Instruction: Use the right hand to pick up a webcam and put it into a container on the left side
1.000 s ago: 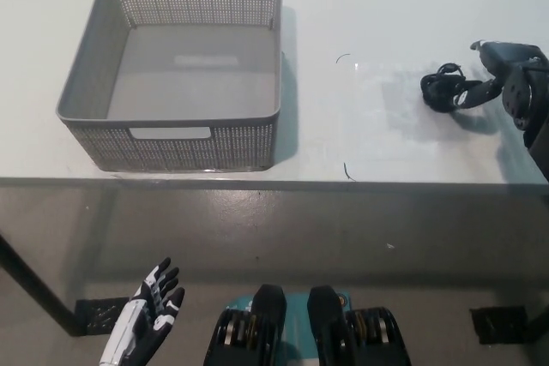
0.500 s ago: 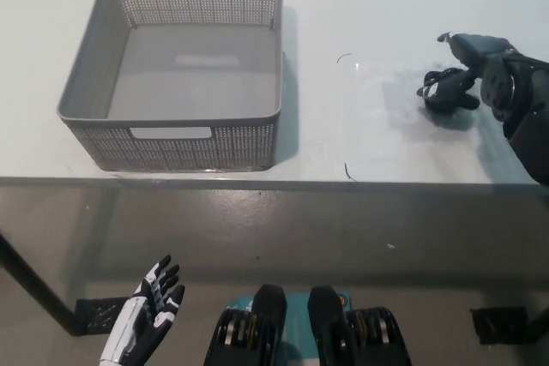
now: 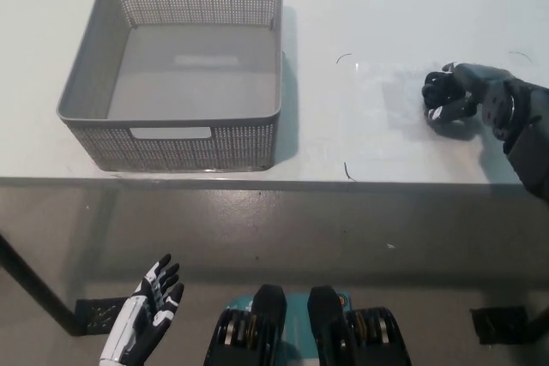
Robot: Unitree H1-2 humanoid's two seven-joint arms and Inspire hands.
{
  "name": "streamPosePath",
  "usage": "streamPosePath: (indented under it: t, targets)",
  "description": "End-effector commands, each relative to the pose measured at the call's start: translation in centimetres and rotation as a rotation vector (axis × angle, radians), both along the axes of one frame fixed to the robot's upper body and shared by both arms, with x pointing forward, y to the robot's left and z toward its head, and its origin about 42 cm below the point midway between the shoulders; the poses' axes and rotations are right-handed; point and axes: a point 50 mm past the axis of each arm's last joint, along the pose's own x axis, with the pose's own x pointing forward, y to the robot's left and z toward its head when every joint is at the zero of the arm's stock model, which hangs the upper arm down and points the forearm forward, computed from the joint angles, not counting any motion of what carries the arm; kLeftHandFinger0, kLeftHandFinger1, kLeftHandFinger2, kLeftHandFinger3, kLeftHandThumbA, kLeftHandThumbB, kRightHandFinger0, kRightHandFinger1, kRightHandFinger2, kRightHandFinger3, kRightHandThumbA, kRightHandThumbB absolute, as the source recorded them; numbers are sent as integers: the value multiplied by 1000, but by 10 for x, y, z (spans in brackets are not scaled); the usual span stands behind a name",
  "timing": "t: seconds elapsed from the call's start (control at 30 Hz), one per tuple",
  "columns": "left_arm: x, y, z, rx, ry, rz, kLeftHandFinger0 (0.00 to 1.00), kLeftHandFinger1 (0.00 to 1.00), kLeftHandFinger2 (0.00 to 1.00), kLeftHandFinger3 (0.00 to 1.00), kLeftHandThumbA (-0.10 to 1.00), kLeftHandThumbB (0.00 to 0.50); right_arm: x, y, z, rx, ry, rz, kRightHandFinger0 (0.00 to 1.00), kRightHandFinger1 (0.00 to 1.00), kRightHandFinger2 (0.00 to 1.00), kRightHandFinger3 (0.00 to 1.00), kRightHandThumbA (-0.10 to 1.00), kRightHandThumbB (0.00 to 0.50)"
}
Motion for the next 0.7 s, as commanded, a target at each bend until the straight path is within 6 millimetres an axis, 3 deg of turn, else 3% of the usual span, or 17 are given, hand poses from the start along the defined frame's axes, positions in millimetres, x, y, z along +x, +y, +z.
streamPosePath:
  t: [0.0, 0.1, 0.2, 0.23, 0.27, 0.3, 0.33, 0.37, 0.4, 0.57, 0.67]
  targets:
    - [8, 0, 12, 2, -61, -17, 1000, 1000, 1000, 1000, 697, 0, 8, 2, 19, 24, -39, -5, 1000, 1000, 1000, 1000, 694, 500]
    - [9, -1, 12, -2, -64, -20, 1000, 1000, 1000, 1000, 691, 0, 5, -4, 8, 32, -38, 1, 1000, 1000, 1000, 1000, 673, 500]
    - [10, -1, 11, 0, -68, -20, 1000, 1000, 1000, 1000, 691, 5, 4, -5, 7, 86, -106, 8, 955, 1000, 1000, 1000, 471, 439]
    - [10, -1, 11, -1, -64, -16, 1000, 1000, 1000, 1000, 690, 4, 3, -6, 6, 145, -198, 22, 642, 728, 810, 880, 180, 313]
    - [10, -1, 11, 1, -63, -16, 1000, 1000, 1000, 1000, 690, 2, 1, -7, 5, 163, -274, 39, 220, 316, 436, 471, -88, 269]
    - [10, 0, 10, 5, -66, -16, 1000, 1000, 1000, 1000, 691, 1, -1, -8, 5, 201, -353, 28, 44, 156, 342, 357, -98, 237]
    - [10, 0, 10, 6, -65, -16, 1000, 1000, 1000, 1000, 692, 1, -2, -9, 5, 238, -392, 35, 2, 201, 509, 406, -100, 210]
    - [10, 0, 10, 5, -65, -17, 1000, 1000, 1000, 1000, 694, 5, -2, -9, 5, 279, -423, 32, 0, 295, 684, 578, -100, 162]
    - [14, 0, 13, 4, -72, -17, 1000, 1000, 1000, 1000, 694, 5, 0, -8, 11, 297, -443, 32, 0, 373, 748, 733, -100, 152]
    - [13, -2, 12, 7, -71, -22, 1000, 1000, 1000, 1000, 685, 0, -2, -10, 16, 319, -545, 40, 0, 468, 849, 927, -100, 147]
    - [12, -2, 11, 2, -71, -22, 1000, 1000, 1000, 1000, 677, 1, -2, -11, 19, 337, -575, 42, 2, 456, 833, 901, -100, 142]
